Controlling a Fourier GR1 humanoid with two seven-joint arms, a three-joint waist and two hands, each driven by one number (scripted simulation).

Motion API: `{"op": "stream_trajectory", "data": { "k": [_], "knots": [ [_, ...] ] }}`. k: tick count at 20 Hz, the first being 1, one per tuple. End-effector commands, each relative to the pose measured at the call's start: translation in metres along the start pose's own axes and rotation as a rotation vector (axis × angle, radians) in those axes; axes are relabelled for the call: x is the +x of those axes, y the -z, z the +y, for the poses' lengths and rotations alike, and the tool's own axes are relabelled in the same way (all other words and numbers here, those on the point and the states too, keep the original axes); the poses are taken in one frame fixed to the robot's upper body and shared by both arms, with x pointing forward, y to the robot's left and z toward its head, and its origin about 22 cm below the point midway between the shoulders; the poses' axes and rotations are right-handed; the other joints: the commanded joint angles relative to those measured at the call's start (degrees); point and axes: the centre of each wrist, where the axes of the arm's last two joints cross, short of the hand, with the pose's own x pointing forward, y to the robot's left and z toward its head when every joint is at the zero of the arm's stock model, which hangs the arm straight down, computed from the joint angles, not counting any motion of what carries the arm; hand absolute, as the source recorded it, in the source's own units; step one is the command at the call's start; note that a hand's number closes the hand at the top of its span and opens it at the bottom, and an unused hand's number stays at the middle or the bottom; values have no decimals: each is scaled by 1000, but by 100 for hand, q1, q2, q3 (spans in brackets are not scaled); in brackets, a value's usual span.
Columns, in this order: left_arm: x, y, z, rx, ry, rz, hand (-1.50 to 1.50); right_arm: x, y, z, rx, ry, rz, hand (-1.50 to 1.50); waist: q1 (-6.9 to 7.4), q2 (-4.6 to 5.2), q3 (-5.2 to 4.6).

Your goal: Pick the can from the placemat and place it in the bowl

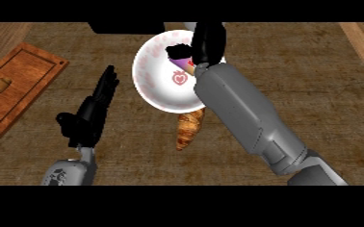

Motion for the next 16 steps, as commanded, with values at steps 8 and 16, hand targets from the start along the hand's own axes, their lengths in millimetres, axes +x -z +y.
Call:
{"op": "stream_trajectory", "data": {
  "k": [8, 16],
  "knots": [
    [0, -6, 9, 31, 7, 14, 0, 6, -18, -39, -64, 277, 76, -150, -132, -50, 0],
    [8, 3, -6, 17, 6, 11, 0, -35, -68, -88, -12, 405, 45, -150, -169, -42, 2]
  ]
}}
